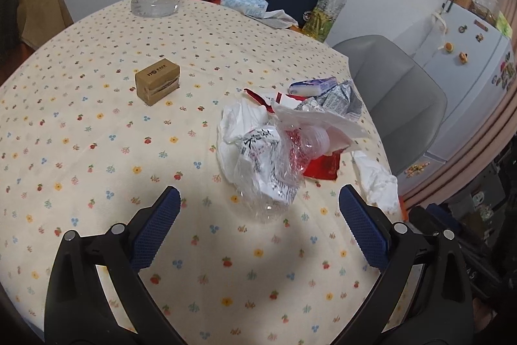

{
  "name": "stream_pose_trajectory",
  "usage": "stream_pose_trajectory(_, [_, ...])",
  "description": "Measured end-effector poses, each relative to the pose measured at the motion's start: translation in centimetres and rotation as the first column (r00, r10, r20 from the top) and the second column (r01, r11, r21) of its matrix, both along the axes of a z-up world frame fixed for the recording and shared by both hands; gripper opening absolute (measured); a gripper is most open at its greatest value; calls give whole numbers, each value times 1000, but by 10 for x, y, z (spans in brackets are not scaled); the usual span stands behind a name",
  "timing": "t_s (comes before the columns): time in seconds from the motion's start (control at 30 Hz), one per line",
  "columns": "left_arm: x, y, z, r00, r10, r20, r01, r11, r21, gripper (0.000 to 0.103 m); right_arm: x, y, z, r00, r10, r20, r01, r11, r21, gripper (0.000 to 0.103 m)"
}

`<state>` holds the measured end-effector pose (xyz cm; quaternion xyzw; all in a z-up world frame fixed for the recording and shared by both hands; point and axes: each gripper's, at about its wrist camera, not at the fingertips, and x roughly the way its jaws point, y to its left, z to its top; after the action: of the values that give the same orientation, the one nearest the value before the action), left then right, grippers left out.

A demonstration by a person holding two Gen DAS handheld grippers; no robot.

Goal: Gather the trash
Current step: 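Grasp the clear plastic bottle with the left tool while the right tool grasps the white tissue, then carry bottle and tissue to the beige bin while the right tool opens over it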

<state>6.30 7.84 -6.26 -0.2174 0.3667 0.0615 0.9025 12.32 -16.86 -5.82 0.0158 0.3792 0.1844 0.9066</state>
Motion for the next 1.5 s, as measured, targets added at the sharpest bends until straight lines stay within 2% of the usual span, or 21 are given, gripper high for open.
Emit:
stream_pose_trajectory(0.13, [19,4,-8,999,-3,-34,1,999,-52,82,15,3,-8,1000,2,-27,-2,1000,-1,69])
stream_pose_trajectory(0.33, [35,7,-16,998,9,-55,-14,996,-87,73,33,9,-18,999,13,-53,-14,1000,-12,68])
stream_pose_trajectory(0.4, [37,7,-18,998,6,-59,-12,995,-100,63,37,11,-21,998,18,-62,-19,1000,-19,68])
stream_pose_trajectory(0.43, [38,7,-18,998,5,-62,-12,994,-105,52,40,12,-23,998,20,-68,-21,999,-24,68])
stream_pose_trajectory(0.47, [37,7,-19,998,5,-62,-12,994,-111,45,41,12,-25,997,21,-72,-23,999,-25,68])
stream_pose_trajectory(0.5, [35,8,-18,998,8,-56,-15,993,-117,43,43,13,-26,997,22,-76,-24,999,-27,67])
stream_pose_trajectory(0.57, [31,7,-16,999,5,-46,-10,993,-119,40,44,14,-29,996,19,-86,-23,999,-39,65])
stream_pose_trajectory(0.67, [24,5,-12,999,7,-42,-12,994,-108,39,47,15,-33,995,17,-100,-22,998,-51,56])
stream_pose_trajectory(0.73, [17,5,-9,999,11,-31,-15,994,-109,38,47,15,-35,994,15,-110,-22,998,-63,43])
stream_pose_trajectory(0.77, [14,6,-6,1000,16,-24,-18,994,-106,37,46,16,-36,993,15,-114,-22,998,-66,33])
stream_pose_trajectory(0.9, [0,9,5,1000,31,7,-30,995,-94,35,40,14,-31,994,25,-109,-31,998,-50,13])
stream_pose_trajectory(1.03, [-16,16,16,998,59,37,-56,995,-85,33,26,14,-18,995,50,-80,-52,998,-24,9])
stream_pose_trajectory(1.1, [-22,19,22,997,64,50,-60,994,-86,24,18,14,-11,996,58,-65,-59,998,-10,9])
stream_pose_trajectory(1.5, [-55,34,63,981,95,169,-84,994,-72,24,-19,12,30,997,74,21,-74,997,13,8])
